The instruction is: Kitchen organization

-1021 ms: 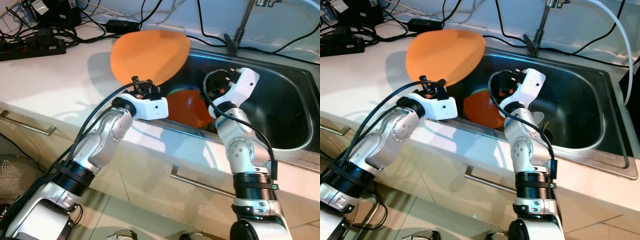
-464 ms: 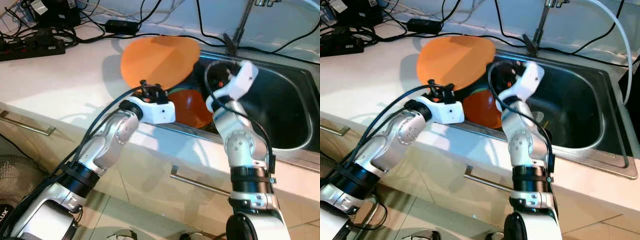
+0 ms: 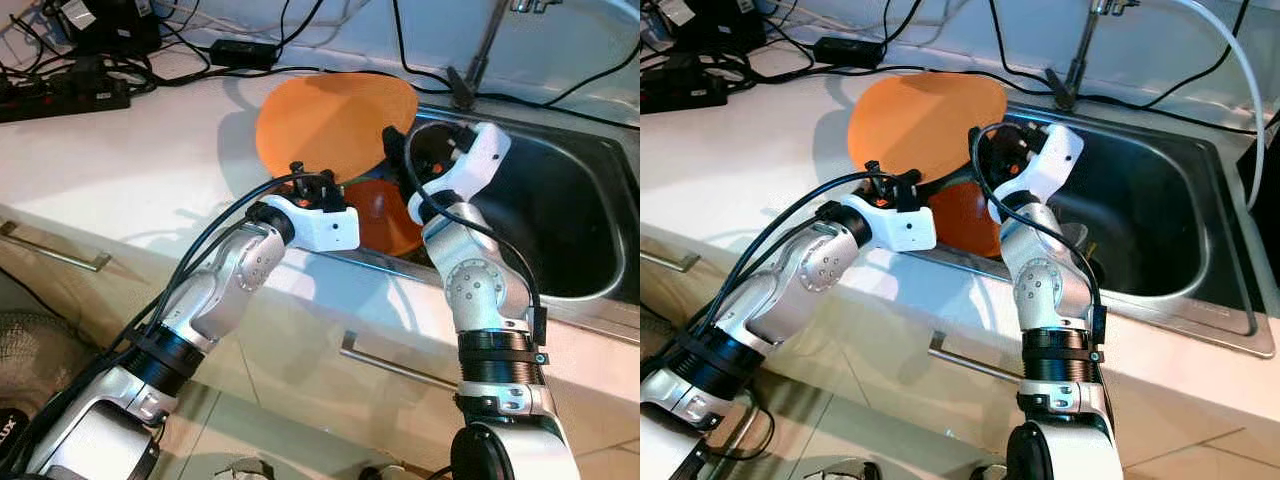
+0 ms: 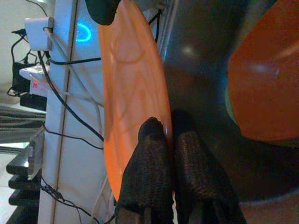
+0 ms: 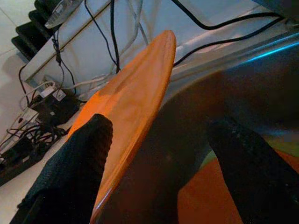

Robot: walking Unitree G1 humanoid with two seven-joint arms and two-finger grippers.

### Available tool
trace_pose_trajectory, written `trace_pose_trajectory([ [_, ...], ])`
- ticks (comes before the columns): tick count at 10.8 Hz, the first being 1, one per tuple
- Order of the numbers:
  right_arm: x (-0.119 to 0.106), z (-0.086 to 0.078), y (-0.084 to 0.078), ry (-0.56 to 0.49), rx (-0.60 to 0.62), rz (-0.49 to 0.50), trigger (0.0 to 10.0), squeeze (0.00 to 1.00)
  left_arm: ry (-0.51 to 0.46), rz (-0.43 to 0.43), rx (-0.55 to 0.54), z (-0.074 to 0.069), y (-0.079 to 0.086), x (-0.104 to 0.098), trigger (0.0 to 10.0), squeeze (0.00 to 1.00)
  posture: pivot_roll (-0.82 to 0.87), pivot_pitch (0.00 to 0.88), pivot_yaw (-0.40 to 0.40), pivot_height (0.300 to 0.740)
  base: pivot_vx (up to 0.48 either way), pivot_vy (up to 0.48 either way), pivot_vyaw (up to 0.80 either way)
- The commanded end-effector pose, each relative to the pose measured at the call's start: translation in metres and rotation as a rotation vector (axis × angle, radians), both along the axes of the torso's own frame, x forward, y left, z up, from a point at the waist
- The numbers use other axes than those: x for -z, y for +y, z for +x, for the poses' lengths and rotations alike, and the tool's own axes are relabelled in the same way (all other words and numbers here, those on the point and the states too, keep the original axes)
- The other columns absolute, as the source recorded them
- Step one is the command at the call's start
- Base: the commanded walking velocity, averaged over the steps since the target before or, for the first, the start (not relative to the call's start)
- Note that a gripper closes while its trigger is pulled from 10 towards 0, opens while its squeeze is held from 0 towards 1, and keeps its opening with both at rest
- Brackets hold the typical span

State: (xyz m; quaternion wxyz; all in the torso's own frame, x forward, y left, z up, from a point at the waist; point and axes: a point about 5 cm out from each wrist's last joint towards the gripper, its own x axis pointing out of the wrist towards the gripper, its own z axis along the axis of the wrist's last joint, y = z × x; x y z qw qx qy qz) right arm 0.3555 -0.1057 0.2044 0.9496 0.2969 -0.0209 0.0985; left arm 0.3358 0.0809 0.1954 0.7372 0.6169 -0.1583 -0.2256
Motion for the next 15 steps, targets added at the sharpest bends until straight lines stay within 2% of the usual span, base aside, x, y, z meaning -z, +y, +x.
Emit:
trace_pose_trajectory([
  [1,-0.0057,0.0023,0.0011,-0.010,0.004,0.007,10.0,0.00,-0.050,-0.016,0.052,-0.0050,-0.0089,-0.0125,10.0,0.00,0.07,0.059,-0.021,0.740,0.000,0.000,0.00],
  [7,-0.0084,0.0044,0.0041,-0.027,-0.001,0.001,10.0,0.00,-0.043,-0.023,0.114,-0.0110,-0.0163,-0.0118,10.0,0.00,0.07,0.062,-0.022,0.740,0.000,0.000,0.00],
  [8,-0.0088,0.0046,0.0039,-0.029,0.003,0.004,8.7,0.00,-0.044,-0.023,0.117,-0.0110,-0.0165,-0.0121,10.0,0.00,0.07,0.062,-0.021,0.740,0.000,0.000,0.00],
  [9,-0.0090,0.0052,0.0018,-0.026,0.015,0.016,0.0,0.00,-0.045,-0.023,0.121,-0.0111,-0.0167,-0.0123,10.0,0.00,0.07,0.061,-0.021,0.740,0.000,0.000,0.00],
  [15,-0.0080,0.0069,0.0021,-0.022,0.020,0.025,0.0,0.00,-0.052,-0.013,0.123,-0.0117,-0.0165,-0.0118,10.0,0.00,0.08,0.048,-0.022,0.740,0.000,0.000,0.00],
])
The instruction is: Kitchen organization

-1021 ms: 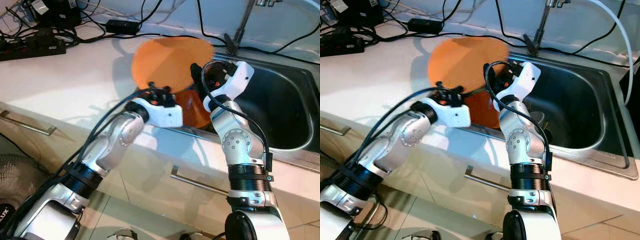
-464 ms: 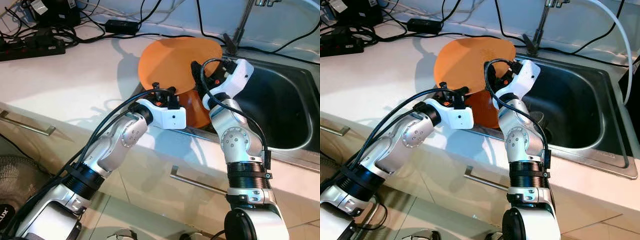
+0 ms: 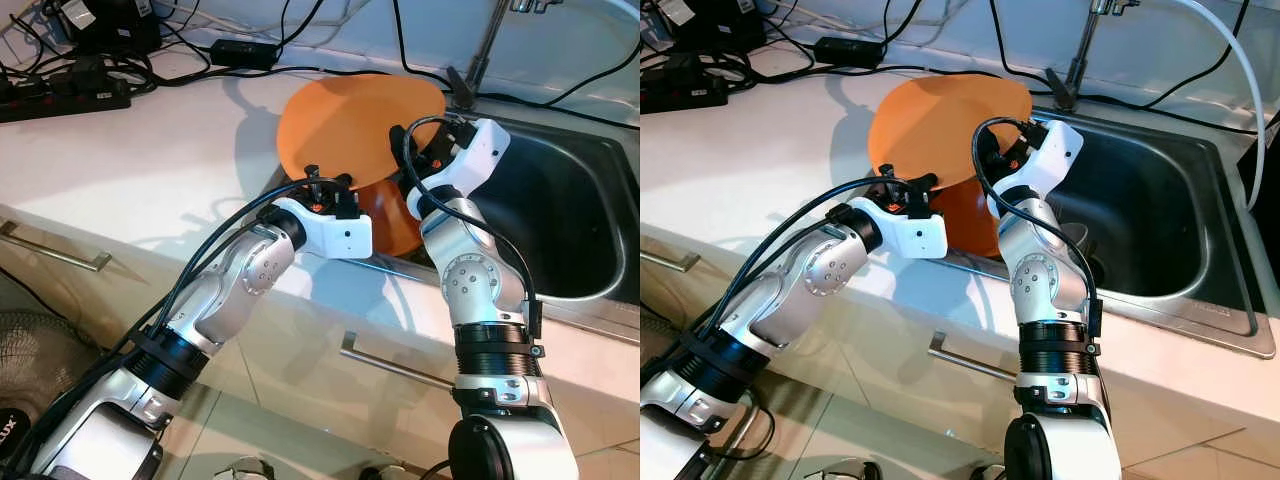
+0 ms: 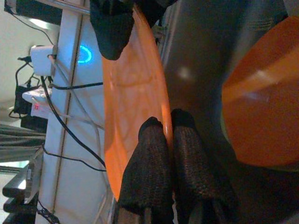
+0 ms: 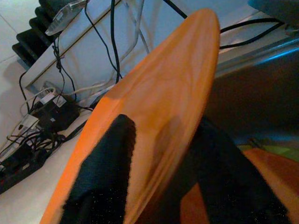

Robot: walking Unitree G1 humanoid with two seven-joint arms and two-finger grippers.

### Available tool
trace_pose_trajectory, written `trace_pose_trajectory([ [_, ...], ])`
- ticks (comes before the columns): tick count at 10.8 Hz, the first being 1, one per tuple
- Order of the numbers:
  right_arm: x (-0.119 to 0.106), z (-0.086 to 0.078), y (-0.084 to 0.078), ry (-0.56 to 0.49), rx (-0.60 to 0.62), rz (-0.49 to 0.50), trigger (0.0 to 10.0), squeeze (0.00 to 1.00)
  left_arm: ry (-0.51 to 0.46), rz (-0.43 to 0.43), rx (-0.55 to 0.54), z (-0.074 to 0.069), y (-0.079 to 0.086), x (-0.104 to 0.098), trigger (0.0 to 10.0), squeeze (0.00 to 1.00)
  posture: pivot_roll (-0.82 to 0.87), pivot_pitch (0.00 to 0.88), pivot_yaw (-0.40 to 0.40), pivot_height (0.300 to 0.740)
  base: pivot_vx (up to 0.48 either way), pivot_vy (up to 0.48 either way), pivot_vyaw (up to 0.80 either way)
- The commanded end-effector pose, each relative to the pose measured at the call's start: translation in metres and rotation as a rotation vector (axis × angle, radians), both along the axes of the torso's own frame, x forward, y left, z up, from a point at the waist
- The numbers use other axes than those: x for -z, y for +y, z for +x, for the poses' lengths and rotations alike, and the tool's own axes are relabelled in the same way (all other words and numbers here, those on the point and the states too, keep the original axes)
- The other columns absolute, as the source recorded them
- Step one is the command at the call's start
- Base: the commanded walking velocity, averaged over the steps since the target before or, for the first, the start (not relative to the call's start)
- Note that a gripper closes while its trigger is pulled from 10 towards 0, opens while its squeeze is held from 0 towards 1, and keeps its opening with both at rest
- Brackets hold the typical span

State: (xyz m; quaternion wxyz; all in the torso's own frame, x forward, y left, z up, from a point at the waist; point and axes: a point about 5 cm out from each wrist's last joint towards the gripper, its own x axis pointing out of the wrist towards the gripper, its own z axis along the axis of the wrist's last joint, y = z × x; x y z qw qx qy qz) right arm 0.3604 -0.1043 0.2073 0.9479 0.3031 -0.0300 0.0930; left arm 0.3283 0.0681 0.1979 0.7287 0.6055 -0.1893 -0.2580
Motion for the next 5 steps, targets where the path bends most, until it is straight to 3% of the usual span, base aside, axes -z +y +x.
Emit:
trace_pose_trajectory([
  [1,-0.0050,0.0022,0.0011,-0.008,0.004,0.011,0.0,0.00,-0.049,-0.005,0.032,-0.0042,-0.0038,-0.0096,10.0,0.00,0.08,0.048,-0.022,0.740,0.000,0.000,0.00],
  [5,-0.0027,0.0024,0.0020,0.003,-0.003,0.016,0.0,0.00,-0.057,0.000,0.038,-0.0048,-0.0041,-0.0098,10.0,0.00,0.08,0.037,-0.021,0.740,0.000,0.000,0.00],
])
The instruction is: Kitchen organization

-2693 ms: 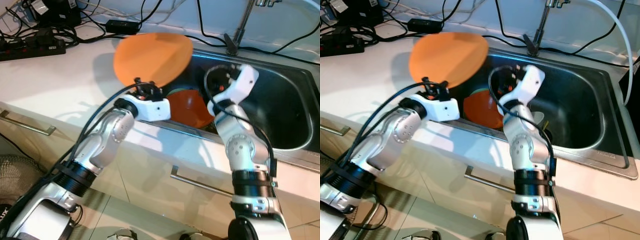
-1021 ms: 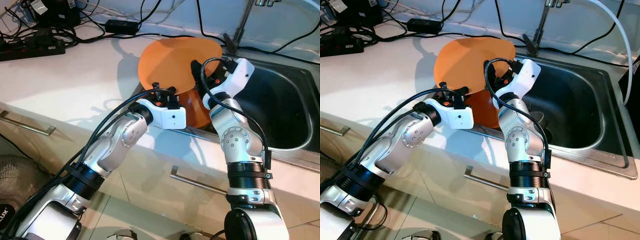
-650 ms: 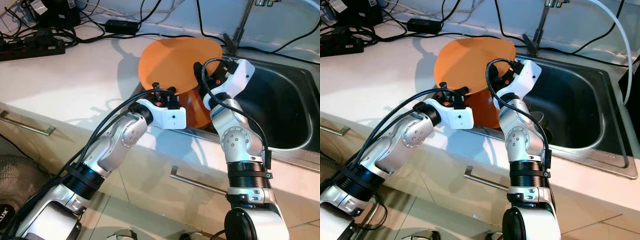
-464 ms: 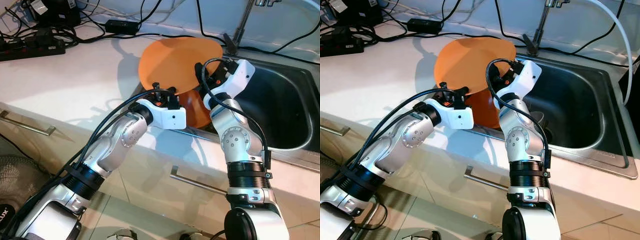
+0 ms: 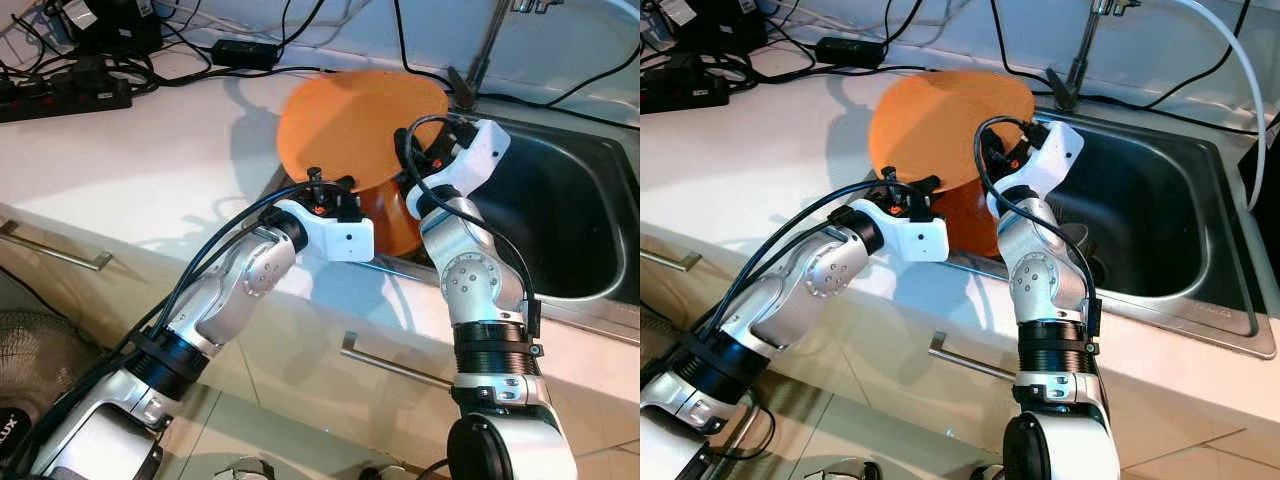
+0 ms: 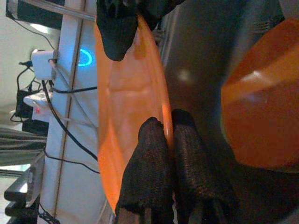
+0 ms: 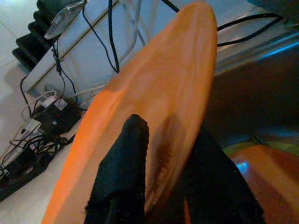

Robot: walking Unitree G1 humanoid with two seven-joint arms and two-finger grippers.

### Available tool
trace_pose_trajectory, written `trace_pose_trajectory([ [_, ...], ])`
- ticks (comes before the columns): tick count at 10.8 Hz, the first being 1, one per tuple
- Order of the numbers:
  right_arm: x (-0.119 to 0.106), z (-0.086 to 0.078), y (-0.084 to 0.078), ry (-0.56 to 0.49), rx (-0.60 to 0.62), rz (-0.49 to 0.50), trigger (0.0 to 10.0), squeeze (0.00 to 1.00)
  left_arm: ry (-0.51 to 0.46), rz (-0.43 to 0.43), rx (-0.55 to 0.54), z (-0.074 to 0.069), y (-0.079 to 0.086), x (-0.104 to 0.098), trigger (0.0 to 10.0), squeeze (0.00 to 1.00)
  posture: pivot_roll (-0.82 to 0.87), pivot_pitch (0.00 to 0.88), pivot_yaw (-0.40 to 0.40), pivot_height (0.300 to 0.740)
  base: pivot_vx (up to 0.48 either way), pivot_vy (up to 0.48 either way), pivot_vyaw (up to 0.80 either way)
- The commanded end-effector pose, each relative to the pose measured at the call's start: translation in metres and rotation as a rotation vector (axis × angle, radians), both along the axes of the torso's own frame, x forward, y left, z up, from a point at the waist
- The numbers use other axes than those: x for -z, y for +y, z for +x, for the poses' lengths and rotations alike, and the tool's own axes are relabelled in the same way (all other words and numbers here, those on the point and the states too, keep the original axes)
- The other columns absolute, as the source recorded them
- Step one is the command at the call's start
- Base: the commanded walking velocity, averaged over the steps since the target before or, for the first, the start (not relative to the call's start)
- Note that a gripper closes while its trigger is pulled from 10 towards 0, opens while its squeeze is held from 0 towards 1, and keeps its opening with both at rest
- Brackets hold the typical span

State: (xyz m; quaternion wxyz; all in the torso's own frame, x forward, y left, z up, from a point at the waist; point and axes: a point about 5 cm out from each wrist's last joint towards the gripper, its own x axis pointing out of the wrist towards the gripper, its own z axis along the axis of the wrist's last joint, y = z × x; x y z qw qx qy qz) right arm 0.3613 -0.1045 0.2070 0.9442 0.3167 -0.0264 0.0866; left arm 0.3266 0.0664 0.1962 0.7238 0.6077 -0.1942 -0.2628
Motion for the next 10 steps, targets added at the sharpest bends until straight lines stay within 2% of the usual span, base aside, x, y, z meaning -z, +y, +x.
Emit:
trace_pose_trajectory([
  [1,-0.003,0.001,0.003,-0.009,-0.013,-0.010,0.0,0.00,-0.053,-0.009,0.023,-0.003,-0.002,-0.011,10.0,0.00,0.08,0.037,-0.020,0.740,0.000,0.000,0.00],
  [2,-0.003,0.001,0.003,-0.008,-0.014,-0.007,0.0,0.00,-0.045,-0.020,0.024,-0.003,-0.002,-0.012,10.0,1.00,0.08,0.037,-0.020,0.740,0.000,0.000,0.00],
  [5,-0.003,0.002,0.000,-0.002,0.004,0.005,0.0,0.00,-0.033,-0.031,0.022,-0.004,-0.002,-0.011,10.0,1.00,0.08,0.045,-0.020,0.740,0.000,0.000,0.00],
  [10,-0.010,0.010,-0.017,0.022,0.107,0.123,0.0,0.00,-0.013,-0.043,0.017,-0.003,0.000,-0.011,10.0,1.00,0.08,0.053,-0.022,0.740,0.000,0.000,0.00],
])
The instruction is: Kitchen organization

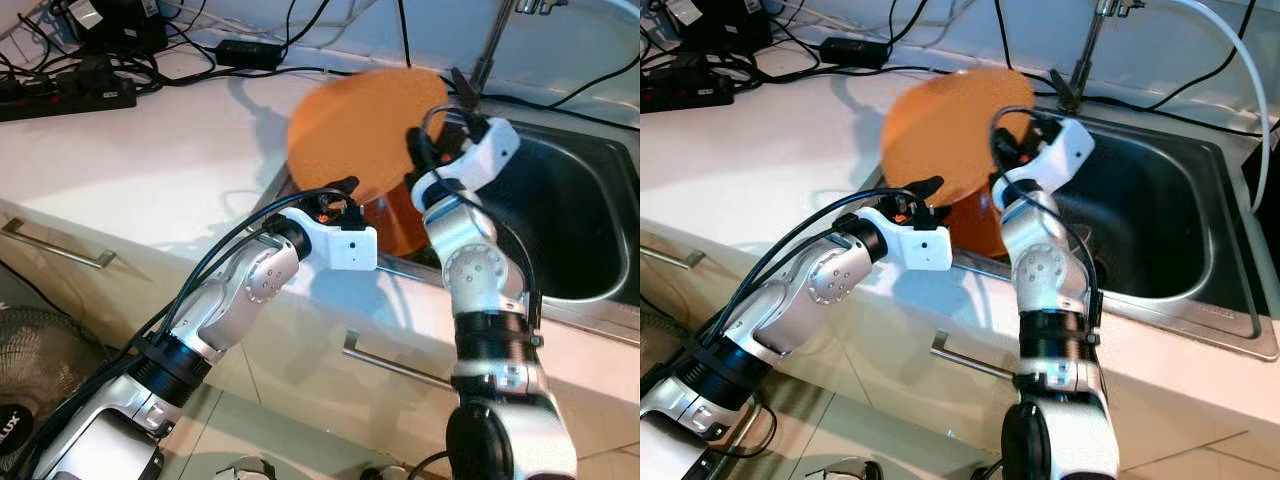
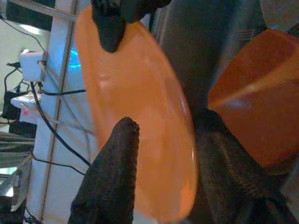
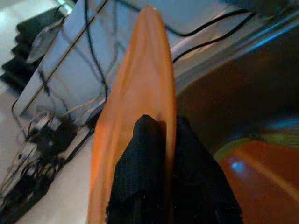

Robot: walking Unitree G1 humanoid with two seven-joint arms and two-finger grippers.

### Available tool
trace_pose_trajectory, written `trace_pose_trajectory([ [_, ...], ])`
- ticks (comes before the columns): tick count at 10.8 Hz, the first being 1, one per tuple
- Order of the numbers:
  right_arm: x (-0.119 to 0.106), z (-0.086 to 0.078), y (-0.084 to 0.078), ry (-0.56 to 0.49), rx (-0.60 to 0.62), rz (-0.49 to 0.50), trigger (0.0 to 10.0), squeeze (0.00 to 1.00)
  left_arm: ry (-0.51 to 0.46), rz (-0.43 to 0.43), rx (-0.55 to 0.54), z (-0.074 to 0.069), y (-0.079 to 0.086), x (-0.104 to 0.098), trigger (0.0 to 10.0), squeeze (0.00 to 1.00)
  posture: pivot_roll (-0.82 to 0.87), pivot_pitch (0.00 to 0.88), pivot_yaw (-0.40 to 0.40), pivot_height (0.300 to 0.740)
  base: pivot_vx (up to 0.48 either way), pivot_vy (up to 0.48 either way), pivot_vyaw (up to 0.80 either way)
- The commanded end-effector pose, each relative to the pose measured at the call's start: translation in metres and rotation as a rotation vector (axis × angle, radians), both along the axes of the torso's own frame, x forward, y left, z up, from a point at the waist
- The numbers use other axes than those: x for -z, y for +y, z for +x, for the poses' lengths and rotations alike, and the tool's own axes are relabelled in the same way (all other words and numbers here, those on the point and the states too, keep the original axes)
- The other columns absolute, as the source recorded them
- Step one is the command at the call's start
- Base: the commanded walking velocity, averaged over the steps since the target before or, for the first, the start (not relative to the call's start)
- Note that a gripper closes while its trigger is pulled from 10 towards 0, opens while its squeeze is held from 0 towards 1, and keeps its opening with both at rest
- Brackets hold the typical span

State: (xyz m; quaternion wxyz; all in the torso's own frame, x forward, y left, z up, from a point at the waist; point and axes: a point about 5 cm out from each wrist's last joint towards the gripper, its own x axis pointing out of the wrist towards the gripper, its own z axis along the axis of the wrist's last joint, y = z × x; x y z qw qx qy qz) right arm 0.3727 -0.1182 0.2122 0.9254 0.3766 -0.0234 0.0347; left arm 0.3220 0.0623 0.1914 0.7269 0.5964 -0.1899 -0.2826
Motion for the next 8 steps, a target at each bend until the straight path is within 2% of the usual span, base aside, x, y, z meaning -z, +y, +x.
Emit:
trace_pose_trajectory([
  [1,-0.007,0.002,-0.010,-0.023,0.048,0.016,0.0,0.00,-0.049,-0.036,-0.010,0.001,0.004,-0.016,10.0,1.00,0.08,0.053,-0.022,0.740,0.000,0.000,0.00],
  [2,-0.010,0.006,-0.023,-0.024,0.102,0.033,0.0,0.00,-0.055,-0.037,-0.012,0.001,0.004,-0.016,10.0,0.62,0.08,0.052,-0.022,0.740,0.000,0.000,0.00],
  [3,-0.012,0.008,-0.034,-0.023,0.147,0.037,0.0,0.00,-0.049,-0.042,-0.017,0.001,0.004,-0.015,10.0,0.00,0.08,0.053,-0.021,0.740,0.000,0.000,0.00],
  [4,-0.013,0.011,-0.047,-0.022,0.199,0.019,0.0,0.00,-0.017,-0.086,-0.028,0.002,0.006,-0.013,10.0,0.00,0.08,0.054,-0.021,0.740,0.000,0.000,0.00],
  [5,-0.017,0.013,-0.055,-0.033,0.227,-0.030,0.0,0.00,0.069,-0.241,-0.057,0.003,0.008,-0.011,10.0,0.00,0.08,0.054,-0.021,0.740,0.000,0.000,0.00],
  [6,-0.016,0.016,-0.063,-0.025,0.264,-0.100,10.0,0.00,0.155,-0.424,-0.106,0.006,0.012,-0.009,10.0,0.00,0.08,0.054,-0.021,0.740,0.000,0.000,0.00],
  [7,-0.014,0.017,-0.066,-0.019,0.277,-0.126,10.0,0.00,0.191,-0.499,-0.122,0.007,0.014,-0.006,10.0,0.00,0.08,0.054,-0.022,0.740,0.000,0.000,0.00],
  [8,-0.010,0.020,-0.066,-0.011,0.272,-0.245,10.0,0.00,0.268,-0.629,-0.163,0.010,0.019,-0.003,10.0,0.00,0.09,0.054,-0.022,0.740,0.000,0.000,0.00],
])
